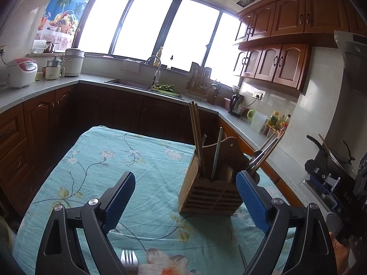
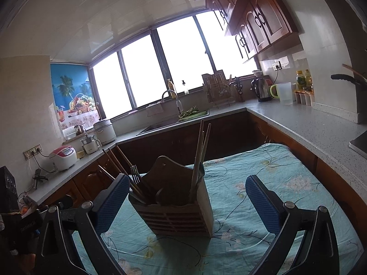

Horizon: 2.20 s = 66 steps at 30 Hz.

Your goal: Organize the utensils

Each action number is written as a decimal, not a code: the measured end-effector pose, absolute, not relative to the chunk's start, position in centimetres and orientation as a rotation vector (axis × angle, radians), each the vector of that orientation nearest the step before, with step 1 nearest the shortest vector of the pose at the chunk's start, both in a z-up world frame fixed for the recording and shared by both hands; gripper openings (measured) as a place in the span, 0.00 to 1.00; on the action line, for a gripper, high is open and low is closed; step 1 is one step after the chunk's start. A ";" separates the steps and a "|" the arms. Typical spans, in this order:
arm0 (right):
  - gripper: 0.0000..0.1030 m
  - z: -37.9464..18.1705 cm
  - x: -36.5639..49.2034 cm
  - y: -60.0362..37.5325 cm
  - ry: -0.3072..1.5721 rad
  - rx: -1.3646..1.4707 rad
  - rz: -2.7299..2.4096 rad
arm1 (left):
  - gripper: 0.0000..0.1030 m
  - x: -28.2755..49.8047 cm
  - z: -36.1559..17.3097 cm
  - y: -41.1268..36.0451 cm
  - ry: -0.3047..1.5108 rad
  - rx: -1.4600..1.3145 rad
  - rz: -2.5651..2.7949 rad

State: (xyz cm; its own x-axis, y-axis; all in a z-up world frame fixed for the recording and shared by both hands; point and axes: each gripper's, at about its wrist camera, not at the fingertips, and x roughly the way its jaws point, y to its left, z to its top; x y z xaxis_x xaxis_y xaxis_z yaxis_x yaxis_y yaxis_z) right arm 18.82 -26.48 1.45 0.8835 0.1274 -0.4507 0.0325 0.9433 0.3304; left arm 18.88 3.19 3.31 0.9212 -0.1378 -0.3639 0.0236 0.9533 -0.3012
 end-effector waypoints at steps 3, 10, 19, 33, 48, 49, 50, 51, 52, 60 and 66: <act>0.99 1.6 17.3 -25.9 0.495 0.331 0.063 | 0.91 16.5 3.2 2.8 0.387 -0.289 -0.077; 0.99 1.8 13.5 -24.4 0.506 0.292 0.093 | 0.99 11.1 2.7 2.5 0.363 -0.268 -0.048; 1.00 2.8 9.4 -23.3 0.497 0.255 0.124 | 0.99 7.1 3.4 1.7 0.329 -0.172 0.003; 1.00 1.4 1.6 -22.4 0.418 0.169 0.022 | 0.99 0.8 -1.0 -0.9 0.244 -0.025 0.012; 1.00 -1.9 -1.0 -21.6 0.488 0.168 0.009 | 0.99 -0.6 -3.2 -0.7 0.285 0.007 0.061; 1.00 -2.0 -1.0 -21.5 0.491 0.165 0.011 | 0.99 -0.7 -3.1 -0.8 0.285 0.010 0.064; 1.00 -2.1 -1.0 -21.5 0.496 0.166 0.013 | 0.99 -0.7 -3.1 -0.9 0.289 0.012 0.064; 1.00 -2.2 -0.9 -21.5 0.501 0.169 0.016 | 0.99 -0.7 -3.0 -0.8 0.293 0.013 0.065; 1.00 -2.2 -0.9 -21.4 0.503 0.171 0.019 | 0.99 -0.7 -2.9 -0.9 0.295 0.014 0.068; 1.00 -2.4 -1.3 -21.4 0.497 0.160 0.014 | 0.99 -0.6 -2.9 -0.5 0.328 0.013 0.068; 1.00 -2.6 -1.3 -21.3 0.500 0.152 0.012 | 0.99 -0.7 -2.8 -0.3 0.327 0.008 0.067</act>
